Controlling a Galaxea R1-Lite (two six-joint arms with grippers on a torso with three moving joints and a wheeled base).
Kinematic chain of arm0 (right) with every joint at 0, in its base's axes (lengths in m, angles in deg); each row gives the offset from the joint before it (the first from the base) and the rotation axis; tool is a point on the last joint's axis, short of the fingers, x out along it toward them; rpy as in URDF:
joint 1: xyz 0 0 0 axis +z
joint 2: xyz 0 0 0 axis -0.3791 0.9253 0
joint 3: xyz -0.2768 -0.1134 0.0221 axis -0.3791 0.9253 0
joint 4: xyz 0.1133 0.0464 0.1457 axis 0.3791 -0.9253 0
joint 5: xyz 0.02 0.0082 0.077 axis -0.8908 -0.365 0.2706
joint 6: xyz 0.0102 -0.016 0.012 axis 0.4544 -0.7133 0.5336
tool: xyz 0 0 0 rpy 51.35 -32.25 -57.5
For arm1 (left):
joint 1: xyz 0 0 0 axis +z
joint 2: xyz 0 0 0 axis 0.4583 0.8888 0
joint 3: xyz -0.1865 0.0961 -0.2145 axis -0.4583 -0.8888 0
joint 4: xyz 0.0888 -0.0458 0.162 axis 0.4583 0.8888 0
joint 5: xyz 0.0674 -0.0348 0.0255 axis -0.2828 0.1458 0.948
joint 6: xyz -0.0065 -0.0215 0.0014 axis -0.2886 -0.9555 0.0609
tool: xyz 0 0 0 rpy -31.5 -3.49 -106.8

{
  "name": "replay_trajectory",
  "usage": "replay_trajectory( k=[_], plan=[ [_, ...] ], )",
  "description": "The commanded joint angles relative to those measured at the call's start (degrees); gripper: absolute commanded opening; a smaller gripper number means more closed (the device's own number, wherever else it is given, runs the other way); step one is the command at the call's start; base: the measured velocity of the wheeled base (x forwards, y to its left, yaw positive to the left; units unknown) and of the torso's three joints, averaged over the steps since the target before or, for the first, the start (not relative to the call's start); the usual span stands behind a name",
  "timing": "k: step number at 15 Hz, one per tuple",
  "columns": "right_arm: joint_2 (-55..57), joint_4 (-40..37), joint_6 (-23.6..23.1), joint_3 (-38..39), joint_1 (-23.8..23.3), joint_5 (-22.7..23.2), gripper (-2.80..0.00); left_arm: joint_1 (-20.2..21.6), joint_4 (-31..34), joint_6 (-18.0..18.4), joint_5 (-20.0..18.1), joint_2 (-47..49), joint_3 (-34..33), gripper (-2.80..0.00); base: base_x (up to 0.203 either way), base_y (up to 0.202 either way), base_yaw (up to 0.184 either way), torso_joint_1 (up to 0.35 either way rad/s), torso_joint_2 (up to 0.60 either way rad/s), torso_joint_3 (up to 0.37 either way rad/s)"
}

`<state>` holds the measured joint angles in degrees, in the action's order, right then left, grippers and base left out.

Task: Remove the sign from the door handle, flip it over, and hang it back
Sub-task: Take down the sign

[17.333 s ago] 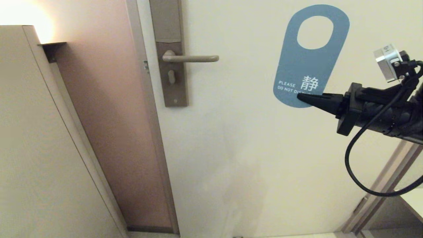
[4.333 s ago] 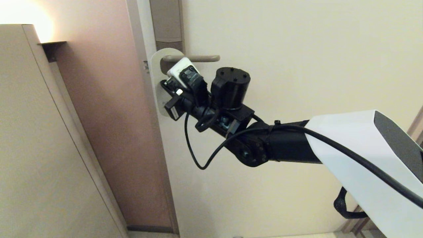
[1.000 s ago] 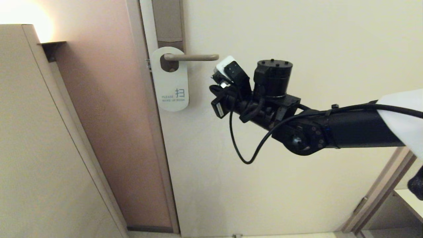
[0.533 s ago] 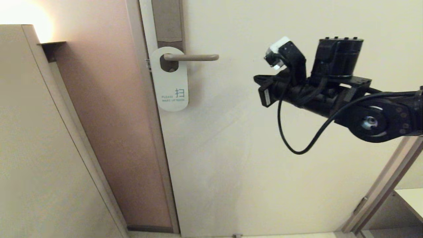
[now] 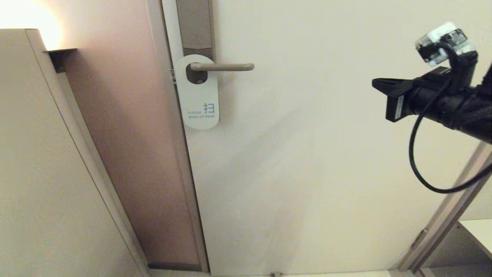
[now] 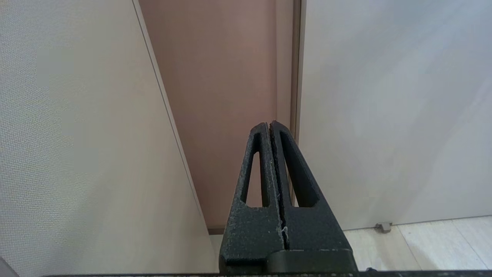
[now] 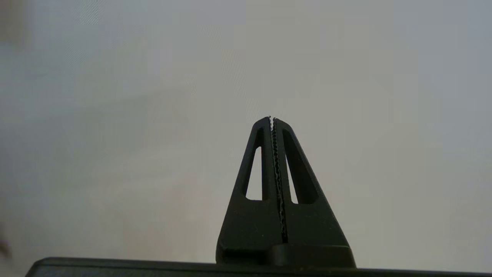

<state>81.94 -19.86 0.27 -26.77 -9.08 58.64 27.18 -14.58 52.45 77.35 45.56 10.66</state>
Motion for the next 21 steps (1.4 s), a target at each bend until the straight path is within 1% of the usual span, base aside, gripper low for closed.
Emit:
replay_trajectory(
  k=[1,5,9,13,15,16,18,21],
  plan=[
    [-10.3,0.2,1.6,6.8,-0.8,0.2,-2.8,0.0,0.0,0.0,0.1,0.1,0.0,-2.8,0.0,0.0,0.0,0.0,0.0,0.0],
    [-26.6,0.1,7.2,23.8,-1.1,0.0,-2.8,0.0,0.0,0.0,0.1,0.1,0.0,-2.8,0.0,0.0,0.0,0.0,0.0,0.0],
    [-40.7,0.1,10.0,38.2,-2.1,-0.5,-2.8,0.0,0.0,0.0,0.1,0.1,0.0,-2.8,0.0,0.0,0.0,0.0,0.0,0.0],
    [-52.5,0.1,13.8,50.7,-6.3,-0.7,-2.8,0.0,0.0,0.0,0.1,0.1,0.0,-2.8,0.0,0.0,0.0,0.0,0.0,0.0],
    [-57.8,0.0,14.6,56.5,-7.8,-0.7,-2.8,0.0,0.0,0.0,0.1,0.1,0.0,-2.8,0.0,0.0,0.0,0.0,0.0,0.0],
    [-59.9,-1.2,15.1,57.3,-8.1,-0.7,-2.8,0.0,0.0,0.0,0.1,0.1,0.0,-2.8,0.0,0.0,0.0,0.0,0.0,0.0],
    [-63.6,-6.0,16.4,57.6,-8.8,-0.8,-2.8,0.0,0.0,0.0,0.1,0.1,0.0,-2.8,0.0,0.0,0.0,0.0,0.0,0.0],
    [-67.9,-13.3,16.7,57.6,-11.0,-0.6,-2.8,0.0,0.0,0.0,0.1,0.1,0.0,-2.8,0.0,0.0,0.0,0.0,0.0,0.0]
  ],
)
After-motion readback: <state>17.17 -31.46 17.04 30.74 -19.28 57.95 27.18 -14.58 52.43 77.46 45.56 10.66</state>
